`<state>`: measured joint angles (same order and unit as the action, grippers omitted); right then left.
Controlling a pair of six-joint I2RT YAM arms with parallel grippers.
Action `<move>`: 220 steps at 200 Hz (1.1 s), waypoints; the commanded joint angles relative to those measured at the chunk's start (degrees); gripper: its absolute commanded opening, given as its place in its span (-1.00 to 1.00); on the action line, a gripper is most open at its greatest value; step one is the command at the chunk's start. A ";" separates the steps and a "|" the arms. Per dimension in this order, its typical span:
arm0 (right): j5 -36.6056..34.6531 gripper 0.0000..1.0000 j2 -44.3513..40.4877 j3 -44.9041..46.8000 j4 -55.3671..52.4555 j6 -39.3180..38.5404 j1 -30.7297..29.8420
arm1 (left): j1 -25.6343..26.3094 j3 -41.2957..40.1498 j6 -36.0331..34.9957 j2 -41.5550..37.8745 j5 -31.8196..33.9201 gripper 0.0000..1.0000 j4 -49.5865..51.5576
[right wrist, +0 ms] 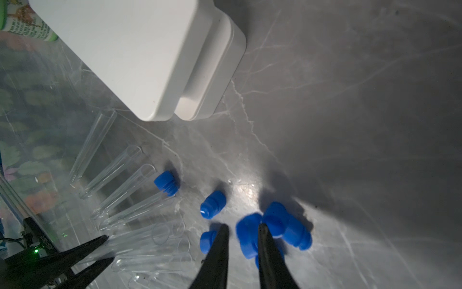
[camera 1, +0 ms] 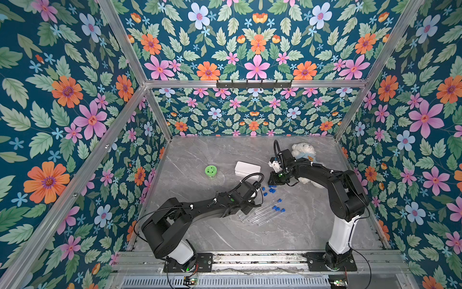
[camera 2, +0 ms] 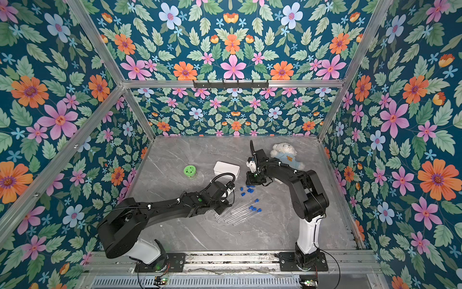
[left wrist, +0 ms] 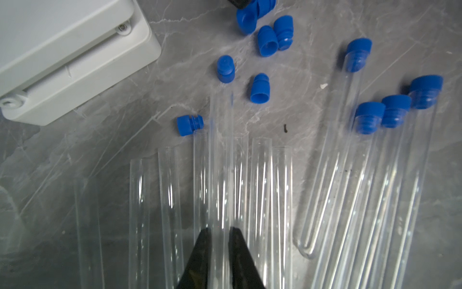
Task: Remove stoppers from test tubes
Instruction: Place the stopper at the center of the board, then place the test tube at the center of the board.
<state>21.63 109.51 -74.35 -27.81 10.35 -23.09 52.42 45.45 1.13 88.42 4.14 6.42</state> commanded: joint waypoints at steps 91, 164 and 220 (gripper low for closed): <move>-2.05 -0.29 -5.64 2.51 1.44 -0.16 -0.02 | 0.05 0.30 0.89 1.57 -0.89 -1.00 -0.13; -2.71 -0.19 -11.57 6.51 5.81 1.60 1.37 | 0.06 0.23 1.46 2.52 -0.73 -0.98 -0.18; -3.72 -0.18 -19.29 11.59 12.03 2.57 2.43 | 0.12 0.25 1.66 2.41 -0.09 -0.88 -0.17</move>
<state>18.87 92.88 -64.27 -20.49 12.14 -20.78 52.49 45.56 2.46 91.00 3.51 6.44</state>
